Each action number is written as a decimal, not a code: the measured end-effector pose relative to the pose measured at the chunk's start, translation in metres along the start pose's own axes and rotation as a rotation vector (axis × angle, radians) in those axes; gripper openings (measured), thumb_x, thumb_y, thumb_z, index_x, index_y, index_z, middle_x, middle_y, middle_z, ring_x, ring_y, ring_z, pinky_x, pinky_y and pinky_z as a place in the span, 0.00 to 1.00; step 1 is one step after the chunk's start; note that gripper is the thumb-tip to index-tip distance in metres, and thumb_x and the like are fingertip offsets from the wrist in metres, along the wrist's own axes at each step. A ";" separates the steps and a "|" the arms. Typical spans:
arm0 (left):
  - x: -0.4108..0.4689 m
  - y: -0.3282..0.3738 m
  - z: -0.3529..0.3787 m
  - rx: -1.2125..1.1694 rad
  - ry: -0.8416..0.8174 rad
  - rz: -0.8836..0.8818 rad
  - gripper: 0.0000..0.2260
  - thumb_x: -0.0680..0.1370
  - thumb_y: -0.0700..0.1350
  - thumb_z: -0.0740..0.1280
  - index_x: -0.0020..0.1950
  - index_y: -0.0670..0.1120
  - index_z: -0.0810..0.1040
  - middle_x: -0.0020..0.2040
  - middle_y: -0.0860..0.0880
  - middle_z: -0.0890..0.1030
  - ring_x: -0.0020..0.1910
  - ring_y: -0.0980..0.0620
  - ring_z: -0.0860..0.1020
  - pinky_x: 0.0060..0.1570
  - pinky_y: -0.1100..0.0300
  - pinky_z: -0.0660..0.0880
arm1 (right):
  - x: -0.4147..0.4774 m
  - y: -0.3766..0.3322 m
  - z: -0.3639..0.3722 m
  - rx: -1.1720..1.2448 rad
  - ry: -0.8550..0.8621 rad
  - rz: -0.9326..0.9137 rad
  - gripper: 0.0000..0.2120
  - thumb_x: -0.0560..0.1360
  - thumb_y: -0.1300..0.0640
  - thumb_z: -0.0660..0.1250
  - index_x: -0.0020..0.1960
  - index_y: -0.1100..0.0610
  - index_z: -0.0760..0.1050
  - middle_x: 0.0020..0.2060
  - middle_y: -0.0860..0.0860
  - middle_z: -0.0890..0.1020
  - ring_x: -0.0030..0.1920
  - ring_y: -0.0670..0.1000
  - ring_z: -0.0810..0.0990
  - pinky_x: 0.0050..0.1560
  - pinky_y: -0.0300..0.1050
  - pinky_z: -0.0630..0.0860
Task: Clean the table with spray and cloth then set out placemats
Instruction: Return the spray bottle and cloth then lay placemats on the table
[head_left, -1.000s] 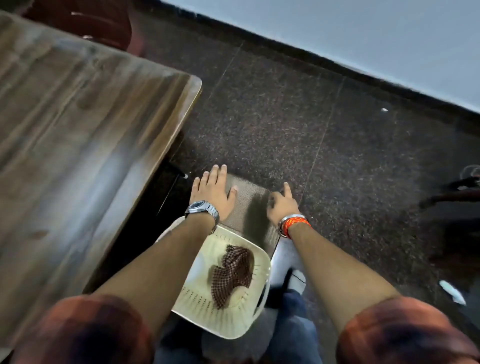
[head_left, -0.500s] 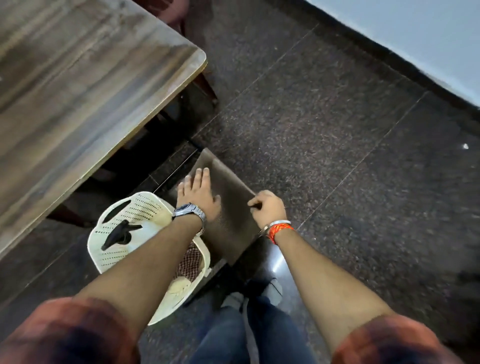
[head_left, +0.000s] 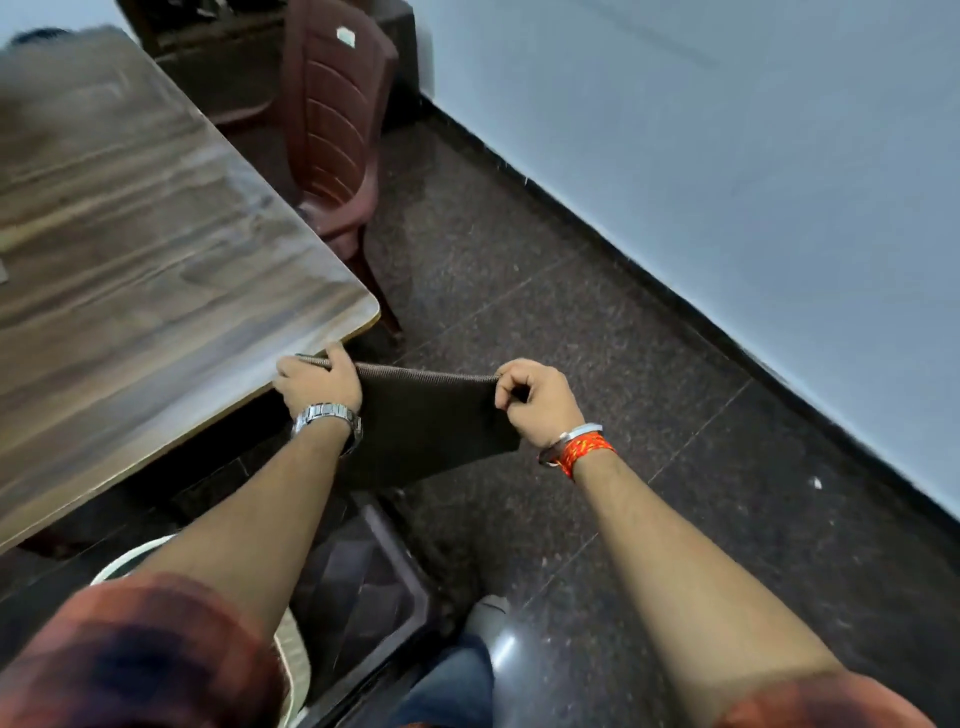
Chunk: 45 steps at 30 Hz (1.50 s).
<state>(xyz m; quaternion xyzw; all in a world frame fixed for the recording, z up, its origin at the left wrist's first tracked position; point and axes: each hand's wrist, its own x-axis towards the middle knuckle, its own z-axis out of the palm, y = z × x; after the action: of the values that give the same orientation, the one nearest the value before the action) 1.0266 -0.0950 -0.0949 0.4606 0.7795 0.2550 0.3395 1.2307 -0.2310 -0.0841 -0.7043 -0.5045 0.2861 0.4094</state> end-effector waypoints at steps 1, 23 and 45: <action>0.002 0.012 0.001 -0.009 0.022 -0.002 0.32 0.82 0.59 0.60 0.74 0.35 0.62 0.74 0.36 0.65 0.68 0.34 0.71 0.64 0.42 0.69 | 0.016 -0.002 -0.005 -0.011 0.020 -0.022 0.19 0.58 0.76 0.57 0.31 0.52 0.73 0.35 0.47 0.78 0.43 0.47 0.77 0.47 0.35 0.69; 0.086 0.190 0.042 -0.498 0.420 0.105 0.07 0.71 0.50 0.78 0.45 0.51 0.84 0.45 0.51 0.84 0.47 0.52 0.82 0.54 0.59 0.78 | 0.352 -0.052 -0.052 0.135 0.018 0.469 0.39 0.49 0.47 0.81 0.56 0.54 0.70 0.52 0.54 0.72 0.46 0.56 0.77 0.47 0.48 0.76; 0.335 0.143 -0.094 -0.276 0.572 -0.048 0.28 0.63 0.56 0.83 0.62 0.51 0.85 0.64 0.51 0.83 0.64 0.53 0.79 0.67 0.62 0.70 | 0.544 -0.144 0.189 0.153 -0.698 -0.354 0.29 0.68 0.56 0.77 0.67 0.51 0.74 0.61 0.44 0.77 0.61 0.38 0.74 0.62 0.26 0.65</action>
<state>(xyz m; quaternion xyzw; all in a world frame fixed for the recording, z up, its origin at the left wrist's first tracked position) 0.9171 0.2593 -0.0313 0.3012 0.8121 0.4693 0.1717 1.1855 0.3599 -0.0487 -0.4343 -0.7042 0.4700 0.3075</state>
